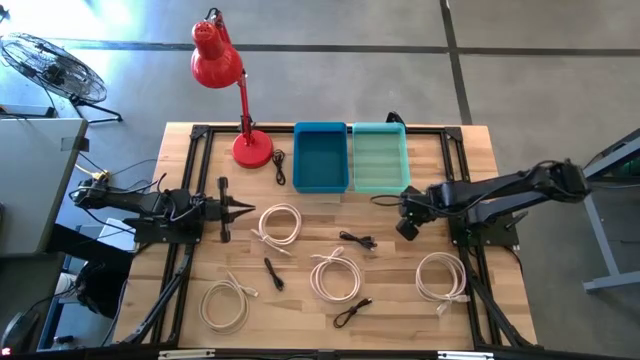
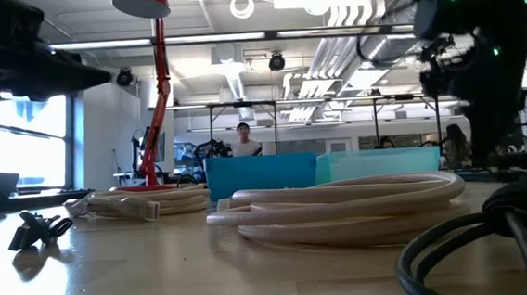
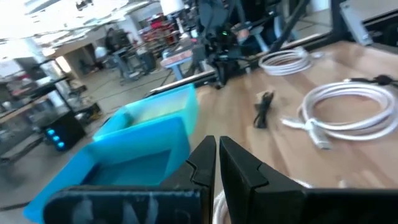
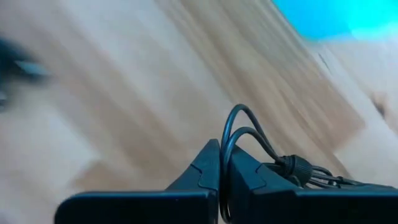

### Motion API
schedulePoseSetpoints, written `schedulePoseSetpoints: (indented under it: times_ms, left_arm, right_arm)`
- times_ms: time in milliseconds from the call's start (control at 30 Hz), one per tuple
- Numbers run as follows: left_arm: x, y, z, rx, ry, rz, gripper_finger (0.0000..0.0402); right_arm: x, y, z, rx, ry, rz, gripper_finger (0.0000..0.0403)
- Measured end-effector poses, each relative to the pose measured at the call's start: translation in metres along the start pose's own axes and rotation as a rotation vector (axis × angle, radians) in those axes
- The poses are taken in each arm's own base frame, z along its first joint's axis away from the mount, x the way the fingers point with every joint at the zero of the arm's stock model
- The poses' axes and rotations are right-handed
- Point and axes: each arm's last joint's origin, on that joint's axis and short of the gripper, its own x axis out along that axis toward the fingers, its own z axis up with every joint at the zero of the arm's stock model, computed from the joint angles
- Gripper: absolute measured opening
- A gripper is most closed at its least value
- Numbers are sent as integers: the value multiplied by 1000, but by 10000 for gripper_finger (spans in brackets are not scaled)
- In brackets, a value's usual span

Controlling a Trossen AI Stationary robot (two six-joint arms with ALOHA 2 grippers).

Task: Pick & Place USB Port
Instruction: Put the black USB cable into the blue bin

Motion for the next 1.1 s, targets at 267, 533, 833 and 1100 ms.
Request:
schedulePoseSetpoints:
  times_ms: [267, 533, 833, 1100]
  left_arm:
    - [-1, 4, 13, 18, -112, 25, 19]
    - [-10, 14, 48, 85, -315, -83, 19]
    - [-11, 16, 54, 161, -350, -58, 19]
    - [-13, 19, 59, 158, -404, -17, 52]
  right_arm:
    - [-45, 50, 19, -253, -247, 238, 1]
    - [-60, 69, 18, -338, -363, 325, 0]
    - [-57, 71, 17, -344, -370, 303, 0]
    - [-58, 74, 13, -363, -369, 312, 0]
